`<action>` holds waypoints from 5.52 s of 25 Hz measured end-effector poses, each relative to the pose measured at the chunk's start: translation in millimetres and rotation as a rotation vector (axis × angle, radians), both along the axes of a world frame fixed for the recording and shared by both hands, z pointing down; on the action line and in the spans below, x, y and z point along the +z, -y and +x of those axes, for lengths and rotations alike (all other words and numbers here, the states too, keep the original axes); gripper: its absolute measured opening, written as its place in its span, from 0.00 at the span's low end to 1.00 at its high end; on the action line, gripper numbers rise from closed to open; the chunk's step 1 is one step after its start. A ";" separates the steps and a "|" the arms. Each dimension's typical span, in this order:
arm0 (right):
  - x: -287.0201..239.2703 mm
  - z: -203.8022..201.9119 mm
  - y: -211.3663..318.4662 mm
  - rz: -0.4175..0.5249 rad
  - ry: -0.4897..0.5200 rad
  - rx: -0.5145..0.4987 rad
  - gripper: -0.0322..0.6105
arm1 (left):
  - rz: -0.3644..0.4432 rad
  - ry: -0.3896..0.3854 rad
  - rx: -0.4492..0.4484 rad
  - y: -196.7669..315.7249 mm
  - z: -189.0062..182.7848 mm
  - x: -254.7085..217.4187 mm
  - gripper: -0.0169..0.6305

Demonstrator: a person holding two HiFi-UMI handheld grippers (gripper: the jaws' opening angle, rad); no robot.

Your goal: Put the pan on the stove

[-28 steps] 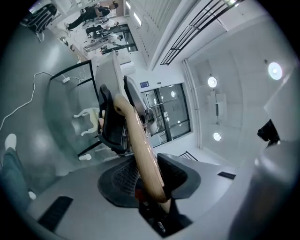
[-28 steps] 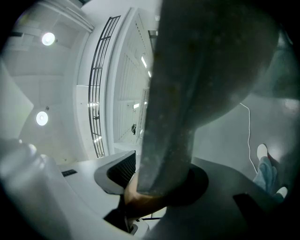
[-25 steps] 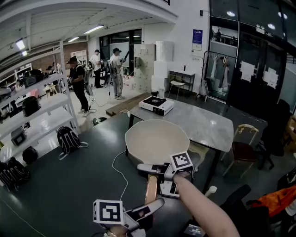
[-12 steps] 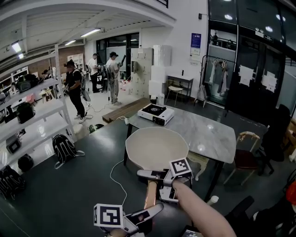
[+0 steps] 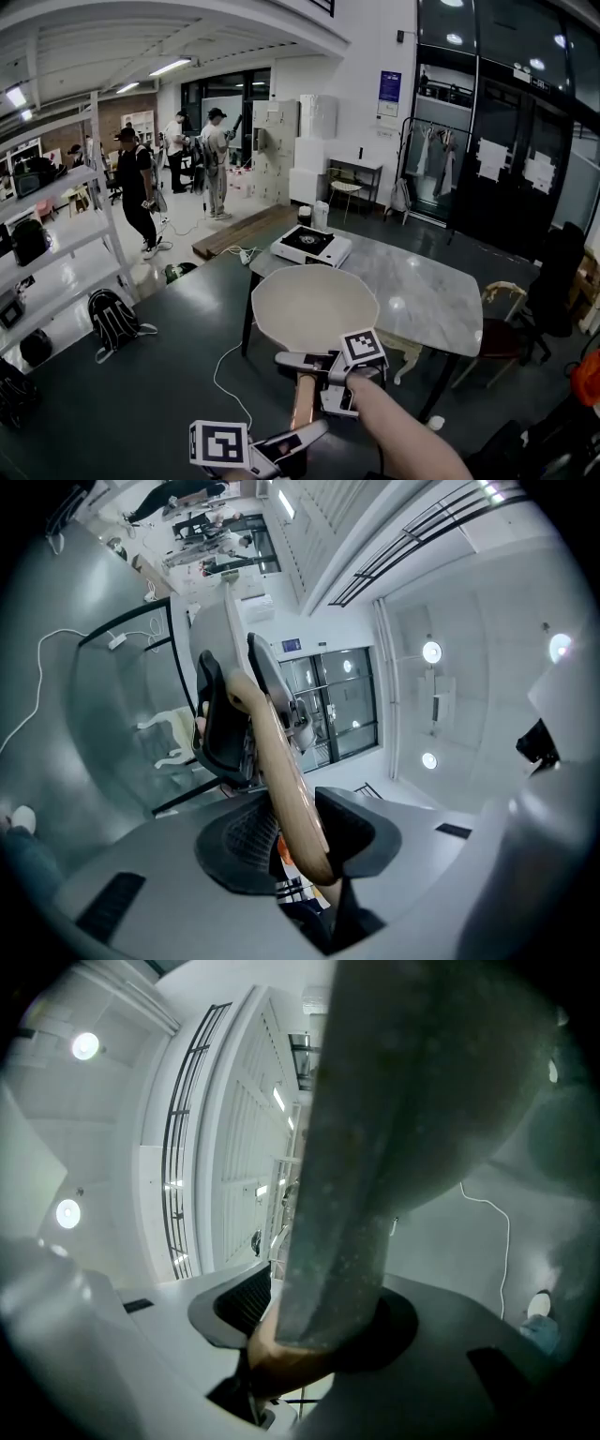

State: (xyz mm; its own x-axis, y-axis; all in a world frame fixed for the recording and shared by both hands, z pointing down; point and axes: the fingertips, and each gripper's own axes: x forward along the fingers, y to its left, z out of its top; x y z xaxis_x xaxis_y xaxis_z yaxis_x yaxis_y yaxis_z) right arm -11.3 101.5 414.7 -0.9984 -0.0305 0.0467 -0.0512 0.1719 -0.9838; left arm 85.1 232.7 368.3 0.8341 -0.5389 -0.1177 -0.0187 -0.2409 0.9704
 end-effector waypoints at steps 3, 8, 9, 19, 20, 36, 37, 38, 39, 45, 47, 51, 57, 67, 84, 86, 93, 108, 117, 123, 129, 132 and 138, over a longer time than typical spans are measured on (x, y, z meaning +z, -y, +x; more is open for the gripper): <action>-0.8 -12.0 24.5 0.001 -0.013 0.015 0.37 | -0.006 0.004 0.015 23.3 -14.6 0.0 0.23; -2.0 -27.6 57.5 -0.002 -0.019 0.041 0.37 | -0.011 0.003 0.047 53.1 -32.2 -4.2 0.23; -2.9 -30.1 63.1 -0.002 -0.017 0.047 0.37 | -0.007 0.014 0.051 58.5 -36.1 -4.1 0.23; -10.8 -40.6 100.1 0.035 -0.047 0.061 0.38 | 0.020 0.020 0.074 93.5 -51.4 -6.9 0.23; -10.8 -40.9 103.0 0.040 -0.051 0.058 0.38 | 0.021 0.029 0.075 96.6 -51.7 -5.9 0.23; -1.8 -37.8 209.8 0.043 -0.059 0.006 0.38 | 0.020 0.052 0.022 208.8 -43.9 5.1 0.22; -2.0 -36.7 219.8 0.043 -0.056 0.001 0.38 | 0.018 0.049 0.019 219.1 -41.8 4.5 0.22; -1.8 -36.2 229.7 0.042 -0.053 -0.002 0.38 | 0.014 0.037 0.016 229.1 -39.7 3.1 0.22; -1.1 -35.7 239.4 0.041 -0.051 -0.005 0.38 | 0.011 0.026 0.014 238.8 -37.9 2.0 0.22; 2.1 -28.7 297.9 0.024 -0.040 -0.006 0.38 | -0.005 0.027 -0.006 298.5 -31.1 3.2 0.22; 2.7 -28.5 314.8 0.016 -0.038 -0.010 0.38 | -0.016 0.036 -0.014 316.4 -31.1 4.5 0.22; 4.9 -29.3 350.9 0.000 -0.040 -0.022 0.39 | -0.017 0.096 -0.026 355.5 -34.8 11.4 0.22; 10.0 -25.3 398.3 -0.006 -0.048 -0.045 0.39 | -0.033 0.033 -0.052 405.4 -24.4 8.5 0.23; 15.5 -31.3 453.5 -0.018 -0.034 -0.019 0.39 | -0.045 0.031 -0.070 459.9 -34.7 12.7 0.23; 58.3 -54.3 536.1 -0.093 -0.046 0.090 0.41 | -0.112 0.070 0.049 539.4 -76.6 48.9 0.23; 65.7 -55.7 546.0 -0.098 -0.048 0.108 0.41 | -0.118 0.107 0.064 548.1 -82.7 59.9 0.23; 85.2 -59.5 574.2 -0.127 -0.051 0.168 0.41 | -0.150 0.132 0.128 573.2 -96.0 76.0 0.23; 103.0 -66.9 592.9 -0.121 -0.027 0.237 0.40 | -0.214 0.156 0.214 585.8 -112.6 101.6 0.19; 111.9 -62.6 597.9 -0.069 -0.089 0.361 0.43 | -0.225 0.183 0.270 582.3 -123.6 115.3 0.18; 117.7 -47.8 596.6 -0.123 -0.104 0.442 0.43 | -0.227 0.181 0.271 580.3 -127.8 121.4 0.17; 123.4 -44.3 591.4 -0.132 -0.134 0.478 0.40 | -0.235 0.181 0.236 582.7 -130.7 135.3 0.17; 127.7 -43.1 589.6 -0.141 -0.158 0.500 0.40 | -0.239 0.198 0.218 585.0 -131.1 142.6 0.17; 134.5 -39.3 589.4 -0.131 -0.250 0.532 0.42 | -0.263 0.192 0.205 588.0 -129.7 151.7 0.17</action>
